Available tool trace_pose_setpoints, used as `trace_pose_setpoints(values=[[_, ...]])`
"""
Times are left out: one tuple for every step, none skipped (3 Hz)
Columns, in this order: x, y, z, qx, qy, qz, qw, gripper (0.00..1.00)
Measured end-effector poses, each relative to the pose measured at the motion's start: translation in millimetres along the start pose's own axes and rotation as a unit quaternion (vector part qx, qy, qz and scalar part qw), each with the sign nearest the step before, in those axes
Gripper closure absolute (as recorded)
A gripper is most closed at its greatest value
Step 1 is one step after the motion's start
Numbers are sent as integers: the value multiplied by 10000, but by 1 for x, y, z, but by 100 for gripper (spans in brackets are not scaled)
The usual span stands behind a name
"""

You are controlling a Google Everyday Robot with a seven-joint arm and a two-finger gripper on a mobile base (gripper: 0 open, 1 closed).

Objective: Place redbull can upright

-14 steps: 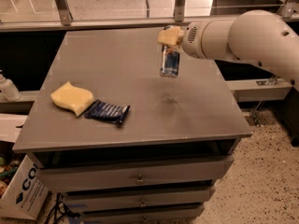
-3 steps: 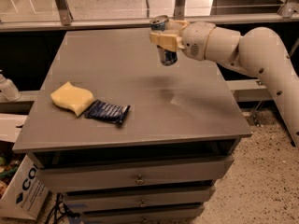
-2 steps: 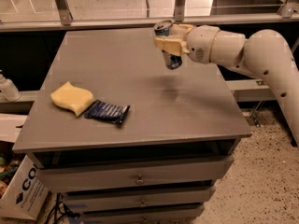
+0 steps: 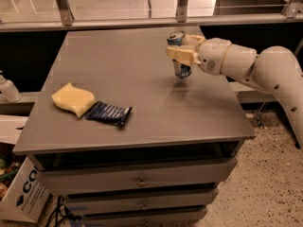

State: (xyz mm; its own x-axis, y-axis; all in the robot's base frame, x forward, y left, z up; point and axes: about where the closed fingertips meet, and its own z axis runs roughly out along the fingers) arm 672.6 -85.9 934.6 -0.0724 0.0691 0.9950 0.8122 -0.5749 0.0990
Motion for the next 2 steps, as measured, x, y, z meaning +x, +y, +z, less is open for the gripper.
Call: trace_pose_setpoints(values=[[-13,1,-6,-106,119,249,9996,100],[-26,4,-13,-308,189,486,9982,100]])
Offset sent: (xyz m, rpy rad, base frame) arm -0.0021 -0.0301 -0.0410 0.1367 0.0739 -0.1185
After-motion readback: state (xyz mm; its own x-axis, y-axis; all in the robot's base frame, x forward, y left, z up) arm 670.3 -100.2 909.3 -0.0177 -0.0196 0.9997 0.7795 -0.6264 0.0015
